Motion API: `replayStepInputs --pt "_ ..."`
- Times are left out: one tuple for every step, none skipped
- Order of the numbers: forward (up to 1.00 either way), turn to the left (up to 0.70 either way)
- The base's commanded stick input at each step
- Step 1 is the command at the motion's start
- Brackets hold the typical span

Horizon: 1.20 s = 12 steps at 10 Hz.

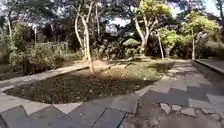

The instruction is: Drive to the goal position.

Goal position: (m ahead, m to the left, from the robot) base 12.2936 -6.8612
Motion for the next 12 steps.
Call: replayStepInputs --pt "0.0 -0.5" --pt "0.0 -0.5" --pt "0.0 -0.5" --pt "0.0 -0.5" --pt "0.0 -0.5" --pt "0.0 -0.5" --pt "0.0 -0.5" --pt "0.0 -0.5" --pt "0.0 -0.19" --pt "0.1 0.0" --pt "0.33 0.0" --pt "0.42 0.0"
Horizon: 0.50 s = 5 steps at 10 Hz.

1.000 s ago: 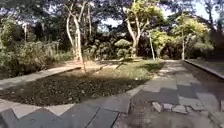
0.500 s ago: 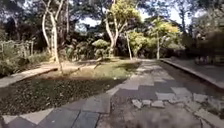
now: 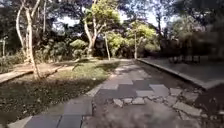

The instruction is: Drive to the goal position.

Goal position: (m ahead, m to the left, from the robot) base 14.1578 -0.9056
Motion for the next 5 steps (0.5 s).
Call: replayStepInputs --pt "0.5 0.0" --pt "0.5 0.0" --pt "0.5 0.0" --pt "0.5 0.0" --pt "0.5 0.0"
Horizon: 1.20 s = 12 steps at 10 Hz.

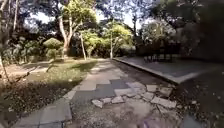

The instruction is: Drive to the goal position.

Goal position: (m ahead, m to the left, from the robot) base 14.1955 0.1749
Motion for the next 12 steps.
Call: replayStepInputs --pt "0.5 0.0" --pt "0.5 0.0" --pt "0.5 0.0" --pt "0.5 0.0" --pt "0.5 0.0" --pt "0.5 0.0" --pt "0.5 0.0" --pt "0.5 0.0" --pt "0.5 0.0" --pt "0.5 0.0" --pt "0.5 0.0" --pt "0.5 0.0"
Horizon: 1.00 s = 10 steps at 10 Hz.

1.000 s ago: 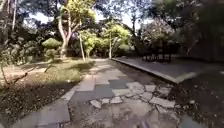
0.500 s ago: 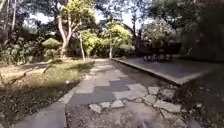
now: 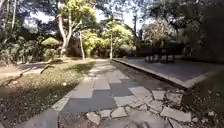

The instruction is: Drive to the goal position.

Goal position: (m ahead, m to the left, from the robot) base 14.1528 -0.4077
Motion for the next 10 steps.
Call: replayStepInputs --pt "0.5 0.0" --pt "0.5 0.0" --pt "0.5 0.0" --pt "0.5 0.0" --pt "0.5 0.0" --pt "0.5 0.0" --pt "0.5 0.0" --pt "0.5 0.0" --pt "0.5 0.0" --pt "0.5 0.0"
